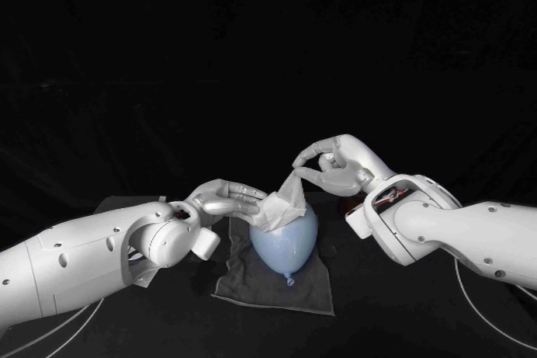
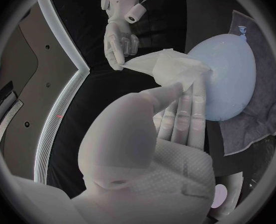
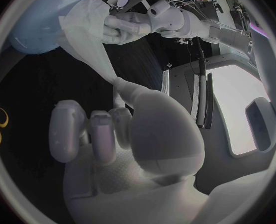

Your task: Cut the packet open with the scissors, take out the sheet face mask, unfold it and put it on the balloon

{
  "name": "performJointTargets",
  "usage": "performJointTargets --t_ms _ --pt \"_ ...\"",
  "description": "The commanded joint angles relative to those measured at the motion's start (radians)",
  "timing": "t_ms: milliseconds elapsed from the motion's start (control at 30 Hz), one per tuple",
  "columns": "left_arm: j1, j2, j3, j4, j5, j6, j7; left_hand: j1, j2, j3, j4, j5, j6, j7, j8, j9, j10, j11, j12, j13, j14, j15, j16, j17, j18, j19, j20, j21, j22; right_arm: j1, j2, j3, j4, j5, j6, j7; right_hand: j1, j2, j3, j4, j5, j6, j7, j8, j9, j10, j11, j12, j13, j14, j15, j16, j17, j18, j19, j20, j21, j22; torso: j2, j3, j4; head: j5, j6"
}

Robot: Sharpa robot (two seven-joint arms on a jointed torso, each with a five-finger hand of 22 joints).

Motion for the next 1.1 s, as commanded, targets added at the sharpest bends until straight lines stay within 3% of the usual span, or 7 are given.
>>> performJointTargets --t_ms 33,167,267,533,733,1100 --pt "0.001 -0.003 0.002 0.007 0.006 -0.016 0.027 -0.006 -0.01 0.017 -0.008 0.005 -0.012 0.022 0.006 0.0 -0.002 0.004 0.008 0.002 0.024 -0.022 0.005 0.004 0.023 -0.047 -0.035 0.012 0.008 0.004 -0.004 0.002 -0.003 -0.005 -0.001 0.018 -0.002 0.008 0.007 -0.001 0.003 0.005 0.0 0.003 0.043 0.055 -0.007 0.007 0.191 0.104 -0.009 0.004 0.263 0.006 0.016 0.0 0.006 0.197 -0.001 -0.0001 -0.0001 -0.001 0.002" --pt "0.004 -0.015 0.013 0.014 -0.011 -0.008 0.027 -0.008 -0.013 0.027 -0.008 0.005 -0.015 0.024 0.009 0.0 -0.005 0.005 0.012 0.002 0.023 -0.021 0.01 0.008 0.025 -0.054 -0.033 0.023 0.016 0.013 -0.012 0.004 -0.009 -0.003 -0.002 0.024 -0.003 0.007 0.009 -0.002 0.003 0.005 0.0 0.004 0.044 0.055 -0.007 0.008 0.192 0.104 -0.009 0.004 0.263 0.006 0.016 0.0 0.006 0.197 0.0 0.0005 0.0002 -0.004 0.004" --pt "0.014 -0.024 0.02 0.018 -0.029 0.004 0.024 -0.008 -0.017 0.034 -0.009 0.005 -0.019 0.024 0.011 0.0 -0.008 0.006 0.013 0.002 0.023 -0.021 0.013 0.01 0.027 -0.057 -0.031 0.03 0.022 0.023 -0.019 0.006 -0.016 0.001 -0.004 0.028 -0.003 0.007 0.009 -0.002 0.003 0.005 0.0 0.004 0.044 0.055 -0.007 0.008 0.192 0.104 -0.009 0.004 0.263 0.006 0.016 0.0 0.006 0.197 0.0 -0.0001 -0.0003 -0.007 0.006" --pt "0.077 -0.048 0.026 0.02 -0.064 0.041 -0.013 -0.01 -0.028 0.054 -0.009 0.005 -0.03 0.025 0.018 -0.001 -0.019 0.007 0.019 0.002 0.022 -0.021 0.023 0.018 0.034 -0.069 -0.024 0.052 0.037 0.064 -0.039 0.009 -0.038 0.03 -0.016 0.045 -0.003 0.006 0.011 -0.005 0.003 0.004 0.0 0.005 0.045 0.055 -0.007 0.008 0.193 0.104 -0.009 0.004 0.263 0.004 0.019 0.0 0.012 0.199 -0.001 0.0006 0.0006 -0.014 0.008" --pt "0.111 -0.054 0.027 0.013 -0.074 0.057 -0.038 -0.012 -0.032 0.064 -0.009 0.005 -0.032 0.026 0.021 0.0 -0.022 0.007 0.022 0.002 0.021 -0.02 0.026 0.021 0.037 -0.073 -0.02 0.06 0.042 0.087 -0.046 0.011 -0.047 0.041 -0.021 0.05 -0.004 0.005 0.011 -0.005 0.003 0.003 0.0 0.006 0.045 0.056 -0.007 0.009 0.193 0.104 -0.009 0.004 0.263 0.004 0.019 0.0 0.013 0.199 -0.001 -0.0001 -0.0007 -0.014 0.012" --pt "0.134 -0.052 0.027 -0.021 -0.076 0.047 -0.057 -0.015 -0.039 0.079 -0.008 0.005 -0.037 0.026 0.028 0.0 -0.027 0.007 0.028 0.003 0.018 -0.02 0.033 0.027 0.045 -0.08 -0.013 0.074 0.051 0.098 -0.053 0.011 -0.067 0.05 -0.029 0.054 -0.004 0.005 0.011 -0.005 0.003 0.003 0.0 0.006 0.045 0.056 -0.007 0.009 0.193 0.104 -0.009 0.004 0.263 0.004 0.019 0.0 0.013 0.199 0.001 0.0004 -0.0003 -0.015 0.016"
